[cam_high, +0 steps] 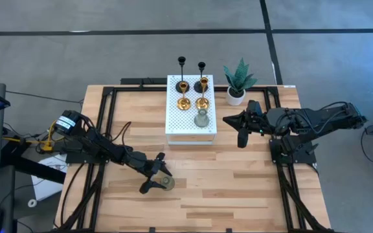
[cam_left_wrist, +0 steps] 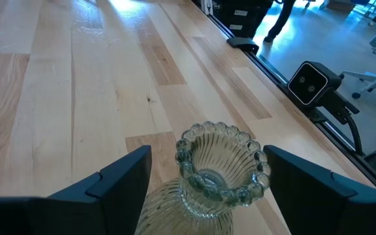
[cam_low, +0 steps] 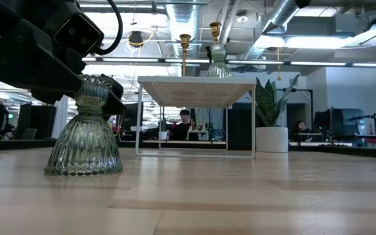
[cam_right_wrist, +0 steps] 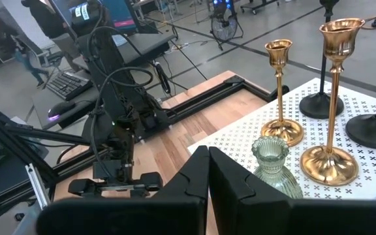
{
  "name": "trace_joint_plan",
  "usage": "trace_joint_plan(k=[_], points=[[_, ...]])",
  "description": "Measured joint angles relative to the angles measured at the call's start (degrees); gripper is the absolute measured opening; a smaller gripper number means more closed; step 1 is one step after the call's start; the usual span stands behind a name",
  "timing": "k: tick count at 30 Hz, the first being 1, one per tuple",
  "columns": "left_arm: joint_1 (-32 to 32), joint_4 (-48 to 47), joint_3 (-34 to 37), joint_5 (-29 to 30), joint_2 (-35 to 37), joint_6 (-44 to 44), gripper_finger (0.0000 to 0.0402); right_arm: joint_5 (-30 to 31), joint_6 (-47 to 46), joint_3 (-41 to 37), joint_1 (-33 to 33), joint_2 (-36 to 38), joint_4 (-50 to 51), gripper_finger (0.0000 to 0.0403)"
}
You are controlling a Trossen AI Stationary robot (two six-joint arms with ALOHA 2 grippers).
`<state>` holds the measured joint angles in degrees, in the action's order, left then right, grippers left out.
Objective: Pick & Place candle stick holders
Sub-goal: Put the transparent glass candle holder aligned with the other transparent glass candle holder on the shelf
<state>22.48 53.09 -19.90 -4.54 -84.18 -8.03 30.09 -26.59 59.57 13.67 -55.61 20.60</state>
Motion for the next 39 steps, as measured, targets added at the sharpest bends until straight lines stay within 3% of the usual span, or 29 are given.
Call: trace_joint_plan(k=[9, 25, 39], points=[[0.0, 0.09, 0.0, 0.44, 0.0, 0.0, 0.0283, 0.0, 0.01, 0.0, 0.01, 0.0, 0.0, 0.0], [0.02, 0.1, 0.0, 0.35, 0.07, -0.72, 0.0153, 0.0, 0.09, 0.0, 0.0, 0.0, 0.0, 0.0], [0.07, -0.07, 0.0, 2.84, 0.24, -3.94, 0.0144, 0.0, 0.02, 0.01, 0.02, 0.0, 0.38, 0.0]])
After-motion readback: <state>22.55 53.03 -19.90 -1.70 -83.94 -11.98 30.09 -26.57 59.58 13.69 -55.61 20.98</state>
